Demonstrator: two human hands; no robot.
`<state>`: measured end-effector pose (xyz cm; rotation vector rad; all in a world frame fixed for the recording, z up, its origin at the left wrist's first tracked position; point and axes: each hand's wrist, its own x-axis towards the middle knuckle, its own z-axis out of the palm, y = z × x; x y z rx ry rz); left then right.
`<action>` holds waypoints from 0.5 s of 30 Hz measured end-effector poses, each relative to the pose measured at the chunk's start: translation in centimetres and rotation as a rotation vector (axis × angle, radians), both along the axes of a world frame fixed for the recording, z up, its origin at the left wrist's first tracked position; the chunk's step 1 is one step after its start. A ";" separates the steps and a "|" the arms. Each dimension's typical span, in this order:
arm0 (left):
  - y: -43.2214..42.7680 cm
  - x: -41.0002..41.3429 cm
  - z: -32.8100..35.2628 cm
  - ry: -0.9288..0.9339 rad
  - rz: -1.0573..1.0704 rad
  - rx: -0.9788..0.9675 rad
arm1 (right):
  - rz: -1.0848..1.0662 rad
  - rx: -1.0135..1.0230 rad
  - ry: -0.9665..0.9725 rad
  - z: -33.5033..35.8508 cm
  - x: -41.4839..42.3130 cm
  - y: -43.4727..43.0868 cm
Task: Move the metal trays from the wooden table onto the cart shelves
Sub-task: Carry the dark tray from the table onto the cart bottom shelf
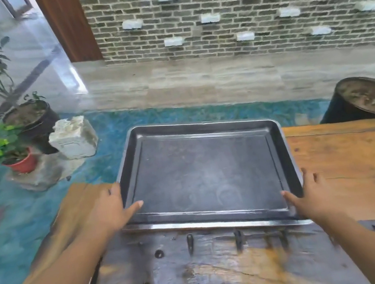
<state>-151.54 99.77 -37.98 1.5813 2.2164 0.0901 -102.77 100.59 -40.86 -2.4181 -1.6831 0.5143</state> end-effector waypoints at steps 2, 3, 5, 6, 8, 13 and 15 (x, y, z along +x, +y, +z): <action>1.8 -0.5 -1.8 0.011 0.039 0.011 | -0.017 0.016 -0.043 -1.9 0.8 1.8; 2.7 -0.7 -2.7 0.013 0.054 0.010 | -0.014 0.017 -0.051 -2.8 1.1 2.4; 4.3 -0.9 -4.1 0.000 0.073 0.007 | -0.016 -0.008 -0.028 -4.3 1.8 3.2; 5.0 -1.0 -4.8 0.015 0.076 0.015 | -0.021 -0.023 -0.005 -4.9 2.1 3.5; 6.3 -1.4 -5.9 0.090 0.058 0.051 | -0.019 -0.035 0.013 -5.9 2.7 4.1; 7.6 -1.5 -8.9 0.089 0.021 -0.040 | 0.051 -0.069 -0.067 -7.1 2.4 4.6; 7.0 -1.4 -10.2 0.193 -0.017 0.016 | 0.026 -0.074 -0.070 -7.8 1.9 4.1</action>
